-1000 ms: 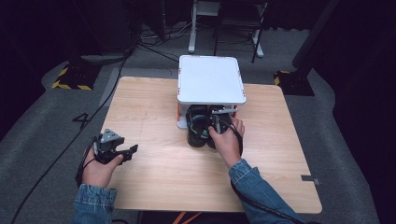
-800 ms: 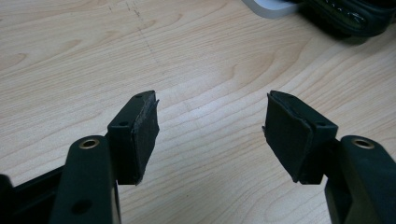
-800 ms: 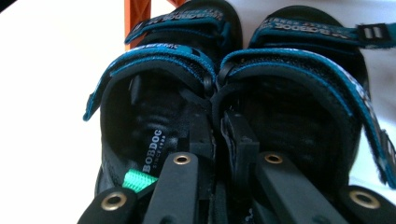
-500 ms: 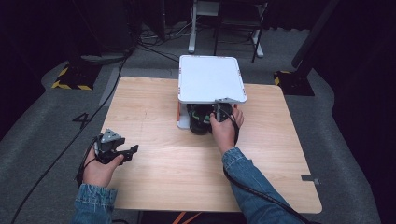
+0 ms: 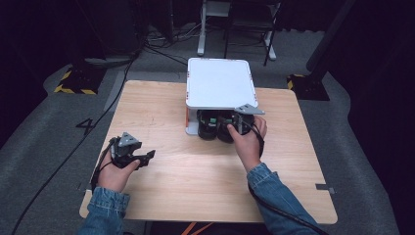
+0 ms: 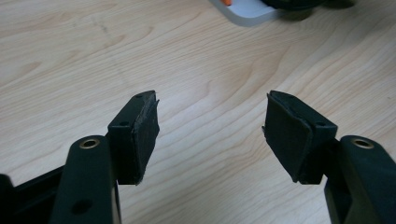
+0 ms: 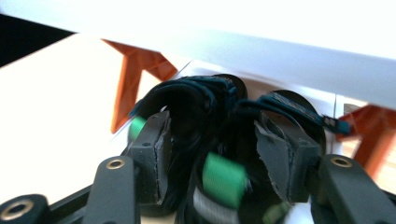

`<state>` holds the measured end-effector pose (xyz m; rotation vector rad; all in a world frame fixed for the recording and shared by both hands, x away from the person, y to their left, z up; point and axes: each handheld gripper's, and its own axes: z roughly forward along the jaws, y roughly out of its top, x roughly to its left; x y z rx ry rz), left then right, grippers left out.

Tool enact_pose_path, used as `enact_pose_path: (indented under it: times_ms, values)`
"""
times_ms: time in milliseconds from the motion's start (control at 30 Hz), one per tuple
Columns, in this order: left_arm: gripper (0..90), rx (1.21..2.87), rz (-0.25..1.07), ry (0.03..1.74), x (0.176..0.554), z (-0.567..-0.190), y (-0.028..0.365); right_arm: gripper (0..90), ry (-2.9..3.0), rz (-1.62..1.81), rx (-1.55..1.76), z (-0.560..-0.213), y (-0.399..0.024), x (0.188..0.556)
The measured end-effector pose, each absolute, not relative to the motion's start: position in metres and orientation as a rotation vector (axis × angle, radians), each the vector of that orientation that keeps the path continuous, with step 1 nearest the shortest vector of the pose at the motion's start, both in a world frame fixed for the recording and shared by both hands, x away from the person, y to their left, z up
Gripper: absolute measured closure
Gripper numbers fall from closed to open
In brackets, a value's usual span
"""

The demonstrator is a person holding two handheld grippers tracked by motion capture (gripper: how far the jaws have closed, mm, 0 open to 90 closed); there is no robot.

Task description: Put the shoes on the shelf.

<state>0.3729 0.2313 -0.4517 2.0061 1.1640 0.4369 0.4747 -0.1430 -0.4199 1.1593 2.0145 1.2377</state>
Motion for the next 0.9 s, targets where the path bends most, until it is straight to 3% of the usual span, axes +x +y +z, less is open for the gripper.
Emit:
enact_pose_path:
  times_ms: [433, 900]
  values:
    - [41.6, 1.987, 0.380, 0.999, 0.388, -0.446, 0.166, 45.2, 2.154, 1.236, 1.129, -0.424, -0.190, 0.421]
    - [51.4, 2.029, 0.327, 0.921, 0.424, -0.467, 0.113, 45.7, 2.237, 1.188, 1.202, -0.471, -0.184, 0.426]
